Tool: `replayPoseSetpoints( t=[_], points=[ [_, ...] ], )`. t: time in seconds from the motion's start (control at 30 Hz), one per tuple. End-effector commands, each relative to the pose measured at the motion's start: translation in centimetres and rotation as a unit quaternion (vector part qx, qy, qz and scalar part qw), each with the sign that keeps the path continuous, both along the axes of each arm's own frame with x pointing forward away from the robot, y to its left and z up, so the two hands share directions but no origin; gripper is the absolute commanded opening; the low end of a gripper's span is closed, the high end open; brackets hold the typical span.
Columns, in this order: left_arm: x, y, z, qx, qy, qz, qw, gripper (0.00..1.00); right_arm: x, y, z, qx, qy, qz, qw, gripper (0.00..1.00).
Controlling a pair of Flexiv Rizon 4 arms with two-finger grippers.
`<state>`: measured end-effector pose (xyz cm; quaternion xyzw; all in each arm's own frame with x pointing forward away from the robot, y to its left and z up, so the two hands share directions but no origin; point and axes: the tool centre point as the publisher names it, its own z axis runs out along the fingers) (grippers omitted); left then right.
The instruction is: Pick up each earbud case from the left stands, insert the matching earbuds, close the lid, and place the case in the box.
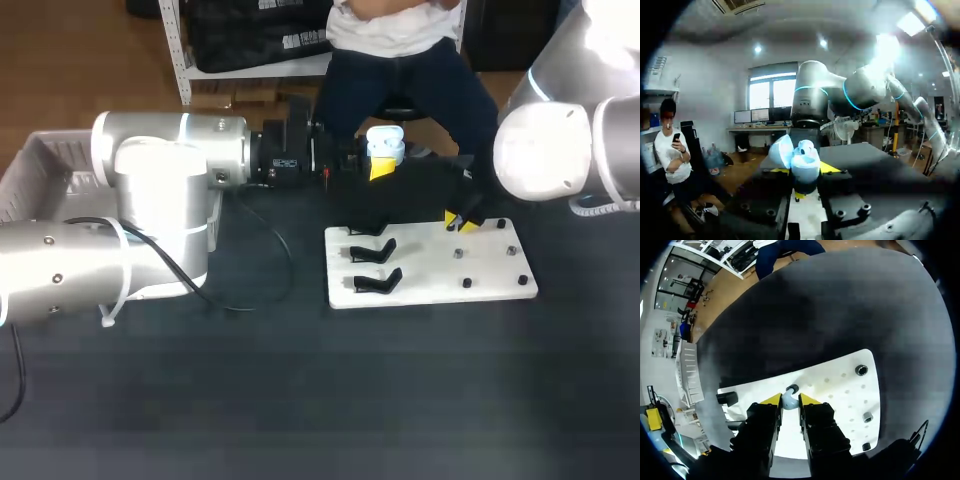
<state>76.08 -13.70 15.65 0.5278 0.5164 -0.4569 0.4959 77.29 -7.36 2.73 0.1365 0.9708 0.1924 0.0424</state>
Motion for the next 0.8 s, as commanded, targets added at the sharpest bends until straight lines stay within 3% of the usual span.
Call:
replayPoseSetpoints(
  t=[0.03,0.37,0.8],
  points=[
    [-0.2,0.0,-0.2,-0.003,-0.003,0.003,1.0,0.0,-0.6,-0.3,1.2,0.0,-0.004,0.0,1.0,0.0],
    [-0.2,0.0,-0.2,-0.003,-0.003,0.003,1.0,0.0,-2.6,-0.7,5.4,-0.007,-0.02,0.043,0.999,0.0],
    [-0.2,0.0,-0.2,-0.003,-0.003,0.003,1.0,0.0,-8.2,-1.6,11.7,-0.037,-0.041,0.187,0.981,0.0]
  ],
)
